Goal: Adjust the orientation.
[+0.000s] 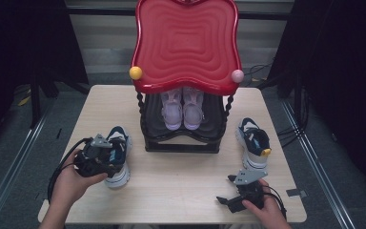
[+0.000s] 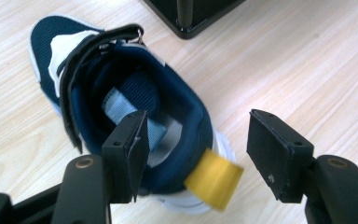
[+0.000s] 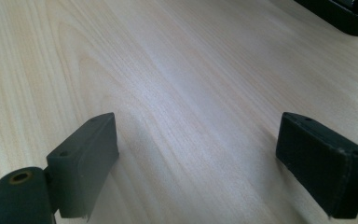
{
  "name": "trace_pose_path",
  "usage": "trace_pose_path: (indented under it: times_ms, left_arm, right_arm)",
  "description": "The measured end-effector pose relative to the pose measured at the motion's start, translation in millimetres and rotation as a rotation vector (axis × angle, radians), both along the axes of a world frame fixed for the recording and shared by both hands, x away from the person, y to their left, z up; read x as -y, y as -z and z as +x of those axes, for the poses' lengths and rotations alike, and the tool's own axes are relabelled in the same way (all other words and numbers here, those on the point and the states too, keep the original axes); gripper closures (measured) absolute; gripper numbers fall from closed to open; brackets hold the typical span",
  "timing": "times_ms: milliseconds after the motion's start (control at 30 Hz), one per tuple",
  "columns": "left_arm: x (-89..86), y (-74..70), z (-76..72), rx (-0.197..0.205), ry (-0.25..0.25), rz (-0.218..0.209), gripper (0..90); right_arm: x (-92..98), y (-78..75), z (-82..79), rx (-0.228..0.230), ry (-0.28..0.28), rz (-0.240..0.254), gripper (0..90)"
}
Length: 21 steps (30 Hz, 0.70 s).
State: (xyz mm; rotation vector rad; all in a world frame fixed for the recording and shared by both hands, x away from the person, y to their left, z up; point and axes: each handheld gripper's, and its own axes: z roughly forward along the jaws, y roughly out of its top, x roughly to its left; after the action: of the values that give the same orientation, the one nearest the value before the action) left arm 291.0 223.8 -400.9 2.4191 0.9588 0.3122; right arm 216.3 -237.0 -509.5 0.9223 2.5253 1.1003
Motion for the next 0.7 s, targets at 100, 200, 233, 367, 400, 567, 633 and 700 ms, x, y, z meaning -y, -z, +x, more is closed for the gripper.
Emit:
trace_pose_path:
  times_ms: [100, 200, 233, 367, 400, 567, 633, 700]
  left_arm:
    - [-2.7, 1.6, -1.2, 0.012, 0.026, 0.041, 42.2]
    - [-3.5, 0.4, -1.5, 0.026, 0.023, 0.061, 53.4]
    - [-3.5, -0.2, -1.0, 0.024, 0.025, 0.068, 56.6]
    - [0.8, -1.2, 0.1, 0.016, 0.025, 0.051, 62.4]
    - [2.7, -1.6, 0.1, 0.014, 0.030, 0.052, 64.3]
    - [11.4, -1.6, 1.3, -0.001, 0.033, 0.013, 70.7]
    - [14.1, -2.0, 3.2, -0.006, 0.031, 0.003, 72.7]
    - [17.1, -2.1, 4.7, -0.007, 0.025, -0.002, 73.4]
  right_arm:
    - [0.0, 0.0, 0.0, -0.001, -0.001, 0.000, 12.0]
    - [0.0, 0.0, 0.0, 0.000, -0.001, 0.000, 12.0]
    - [0.0, 0.0, 0.0, -0.001, -0.001, 0.000, 12.0]
    - [0.0, 0.0, 0.0, 0.000, -0.001, 0.000, 12.0]
    - [0.0, 0.0, 0.0, 0.000, -0.001, 0.000, 12.0]
    - [0.0, 0.0, 0.0, 0.000, 0.000, 0.000, 12.0]
    - [0.0, 0.0, 0.0, 0.000, -0.001, 0.000, 12.0]
    - [0.0, 0.0, 0.1, 0.001, -0.002, -0.001, 12.0]
